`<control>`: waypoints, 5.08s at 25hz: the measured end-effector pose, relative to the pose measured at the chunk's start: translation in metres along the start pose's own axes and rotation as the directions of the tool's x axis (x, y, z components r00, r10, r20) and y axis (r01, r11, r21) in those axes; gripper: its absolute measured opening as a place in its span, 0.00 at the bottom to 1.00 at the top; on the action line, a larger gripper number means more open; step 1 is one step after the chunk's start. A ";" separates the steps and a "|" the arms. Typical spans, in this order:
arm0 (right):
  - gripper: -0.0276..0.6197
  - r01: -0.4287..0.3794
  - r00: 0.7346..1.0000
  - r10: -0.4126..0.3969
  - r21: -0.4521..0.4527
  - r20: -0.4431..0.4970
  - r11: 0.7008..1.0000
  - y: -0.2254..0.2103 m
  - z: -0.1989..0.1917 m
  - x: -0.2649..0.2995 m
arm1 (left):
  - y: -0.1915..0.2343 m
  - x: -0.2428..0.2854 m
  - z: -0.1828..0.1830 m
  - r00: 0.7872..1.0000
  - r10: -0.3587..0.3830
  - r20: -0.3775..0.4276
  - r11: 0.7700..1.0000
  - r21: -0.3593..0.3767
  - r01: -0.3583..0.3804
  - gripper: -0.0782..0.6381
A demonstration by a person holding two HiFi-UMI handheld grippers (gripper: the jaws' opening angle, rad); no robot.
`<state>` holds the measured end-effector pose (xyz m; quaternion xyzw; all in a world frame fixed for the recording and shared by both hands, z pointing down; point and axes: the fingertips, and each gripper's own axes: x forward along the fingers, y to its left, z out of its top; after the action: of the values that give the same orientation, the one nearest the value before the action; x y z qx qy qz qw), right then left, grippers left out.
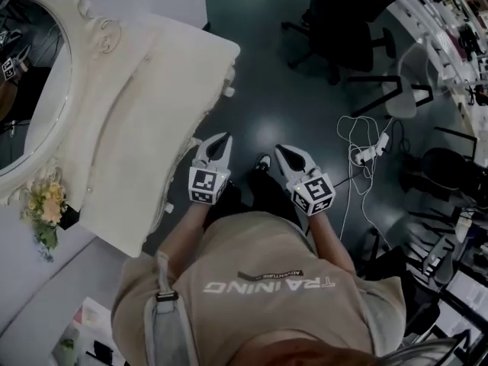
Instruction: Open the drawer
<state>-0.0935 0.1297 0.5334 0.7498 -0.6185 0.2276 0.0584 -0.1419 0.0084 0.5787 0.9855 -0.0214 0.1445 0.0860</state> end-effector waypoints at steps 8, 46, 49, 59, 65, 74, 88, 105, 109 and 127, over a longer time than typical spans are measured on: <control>0.05 -0.168 0.986 0.169 -0.041 0.011 0.985 -0.046 0.024 0.036 | -0.011 0.042 -0.008 0.994 0.057 -0.098 0.997 0.054 -0.052 0.12; 0.05 -0.539 0.838 0.487 -0.233 -0.248 0.809 -0.085 0.113 0.283 | 0.210 0.087 0.027 0.856 0.512 -0.070 0.803 -0.315 -0.506 0.12; 0.05 -0.611 0.786 0.543 -0.238 -0.296 0.755 -0.072 0.107 0.299 | 0.221 0.075 0.023 0.824 0.558 -0.093 0.762 -0.337 -0.554 0.12; 0.05 -0.849 0.527 0.769 -0.278 -0.362 0.450 -0.057 0.127 0.346 | 0.221 0.059 0.033 0.555 0.809 -0.193 0.475 -0.341 -0.811 0.12; 0.05 -0.891 0.454 0.801 -0.219 -0.391 0.398 -0.073 0.116 0.380 | 0.216 0.057 0.046 0.435 0.876 -0.208 0.347 -0.354 -0.868 0.12; 0.05 -0.922 0.387 0.811 -0.151 -0.438 0.358 -0.063 0.073 0.368 | 0.179 0.056 0.016 0.414 0.871 -0.265 0.307 -0.366 -0.879 0.12; 0.05 -0.889 0.453 0.785 -0.282 -0.423 0.361 -0.027 0.102 0.296 | 0.127 0.028 -0.014 0.503 0.829 -0.245 0.369 -0.436 -0.821 0.12; 0.05 -0.856 0.511 0.739 -0.342 -0.439 0.388 -0.017 0.095 0.276 | 0.140 0.049 -0.144 0.638 0.584 -0.502 0.382 -0.524 -0.761 0.27; 0.05 -0.838 0.543 0.724 -0.326 -0.425 0.438 -0.034 0.093 0.282 | 0.152 0.072 -0.170 0.677 0.502 -0.538 0.363 -0.579 -0.730 0.29; 0.05 -0.800 0.600 0.698 -0.285 -0.390 0.529 -0.085 0.096 0.290 | 0.192 0.114 -0.215 0.625 0.432 -0.650 0.225 -0.593 -0.773 0.29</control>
<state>0.0514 -0.1475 0.5848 0.3437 -0.9037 0.1715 0.1892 -0.1061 -0.1446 0.8460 0.6759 -0.4601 0.3084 0.4862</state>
